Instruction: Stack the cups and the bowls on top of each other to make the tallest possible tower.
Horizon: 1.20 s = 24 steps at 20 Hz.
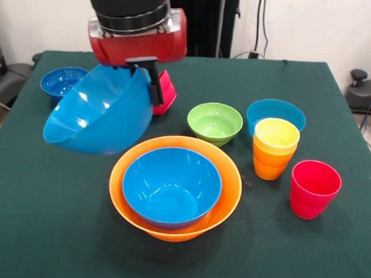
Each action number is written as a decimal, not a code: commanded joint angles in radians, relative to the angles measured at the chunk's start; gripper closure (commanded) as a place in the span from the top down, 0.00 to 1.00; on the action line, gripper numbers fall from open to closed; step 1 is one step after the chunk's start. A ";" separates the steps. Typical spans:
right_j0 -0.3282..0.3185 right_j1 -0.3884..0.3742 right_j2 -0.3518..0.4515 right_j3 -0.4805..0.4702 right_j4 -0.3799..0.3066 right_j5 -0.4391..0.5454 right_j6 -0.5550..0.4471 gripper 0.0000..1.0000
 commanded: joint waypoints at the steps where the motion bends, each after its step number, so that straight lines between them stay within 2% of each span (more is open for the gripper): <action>1: 0.062 0.081 -0.078 -0.078 -0.008 0.077 0.041 0.00; 17: 0.118 0.100 -0.150 0.018 -0.044 -0.071 0.073 0.00; 24: 0.149 0.117 -0.181 0.020 -0.052 -0.106 0.077 0.00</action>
